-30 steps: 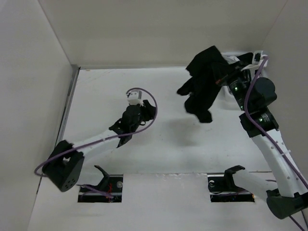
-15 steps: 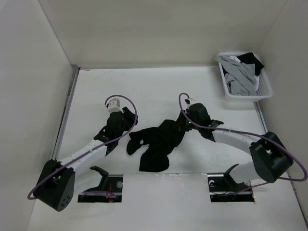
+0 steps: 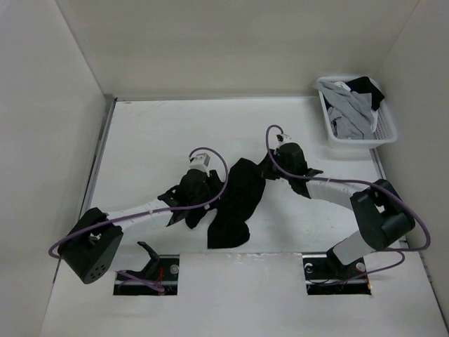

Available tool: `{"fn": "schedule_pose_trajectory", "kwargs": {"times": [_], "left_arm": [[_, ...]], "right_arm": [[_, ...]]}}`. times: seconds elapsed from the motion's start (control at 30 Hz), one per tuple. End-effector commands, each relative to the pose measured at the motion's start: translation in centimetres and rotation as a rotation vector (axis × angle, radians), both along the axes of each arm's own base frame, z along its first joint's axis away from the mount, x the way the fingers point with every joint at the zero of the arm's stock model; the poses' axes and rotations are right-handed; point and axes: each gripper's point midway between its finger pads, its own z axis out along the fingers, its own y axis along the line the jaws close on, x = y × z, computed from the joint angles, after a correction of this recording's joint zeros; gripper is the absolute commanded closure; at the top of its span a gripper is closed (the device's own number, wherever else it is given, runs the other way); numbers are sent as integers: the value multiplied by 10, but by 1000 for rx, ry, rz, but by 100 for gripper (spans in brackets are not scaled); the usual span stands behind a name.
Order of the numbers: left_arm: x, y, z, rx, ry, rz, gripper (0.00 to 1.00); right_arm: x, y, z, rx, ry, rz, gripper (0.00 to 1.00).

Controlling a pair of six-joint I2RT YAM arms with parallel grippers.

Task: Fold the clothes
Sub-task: Move the tank top to the center of the board, then flatten the tank top out

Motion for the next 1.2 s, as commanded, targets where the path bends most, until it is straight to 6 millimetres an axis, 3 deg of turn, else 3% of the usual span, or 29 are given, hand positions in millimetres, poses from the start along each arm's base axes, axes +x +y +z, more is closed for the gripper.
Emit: {"fn": "schedule_pose_trajectory", "kwargs": {"times": [0.0,0.4,0.73,0.93,1.17], "left_arm": [[16,-23,29,-86,-67,-7,61],[44,-50,38,-195,-68,-17,61],[83,-61,8,-287,68,19,64],[90,-49,-5,-288,97,71,64],[92,-64,-9,-325,105,50,64]], "right_arm": [[34,-28,26,89,-77,-144,97],[34,-24,9,113,-38,-97,96],[32,-19,1,123,-28,-79,96],[31,-21,2,122,-31,-81,95],[30,-19,1,125,-31,-70,95]]}}
